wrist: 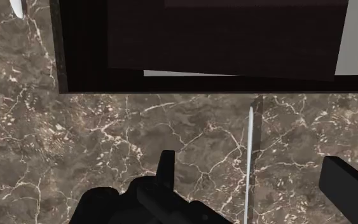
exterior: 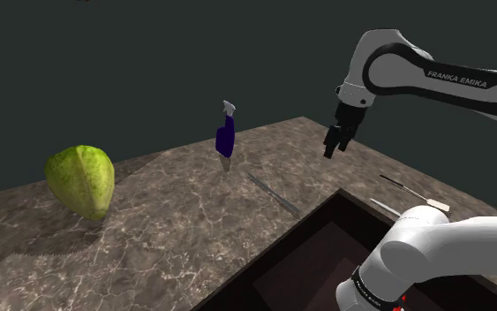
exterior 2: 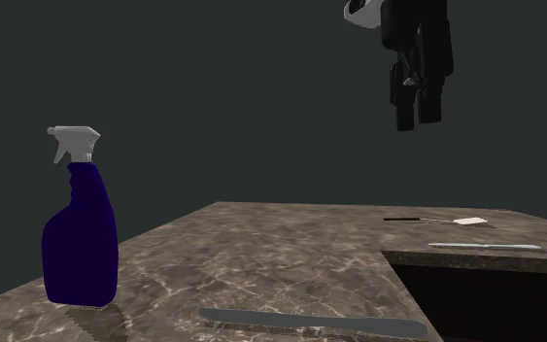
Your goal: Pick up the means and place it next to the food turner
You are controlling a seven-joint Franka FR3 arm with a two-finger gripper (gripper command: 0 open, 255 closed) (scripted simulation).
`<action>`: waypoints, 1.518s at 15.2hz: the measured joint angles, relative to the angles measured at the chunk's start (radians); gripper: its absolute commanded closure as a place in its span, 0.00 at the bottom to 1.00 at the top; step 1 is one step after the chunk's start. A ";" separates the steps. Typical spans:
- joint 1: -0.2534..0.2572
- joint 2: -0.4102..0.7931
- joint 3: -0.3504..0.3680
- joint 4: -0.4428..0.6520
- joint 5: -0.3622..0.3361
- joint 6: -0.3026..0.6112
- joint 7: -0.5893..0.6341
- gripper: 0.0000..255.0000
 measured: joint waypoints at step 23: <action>0.073 0.483 0.090 -0.167 0.070 0.652 0.096 0.00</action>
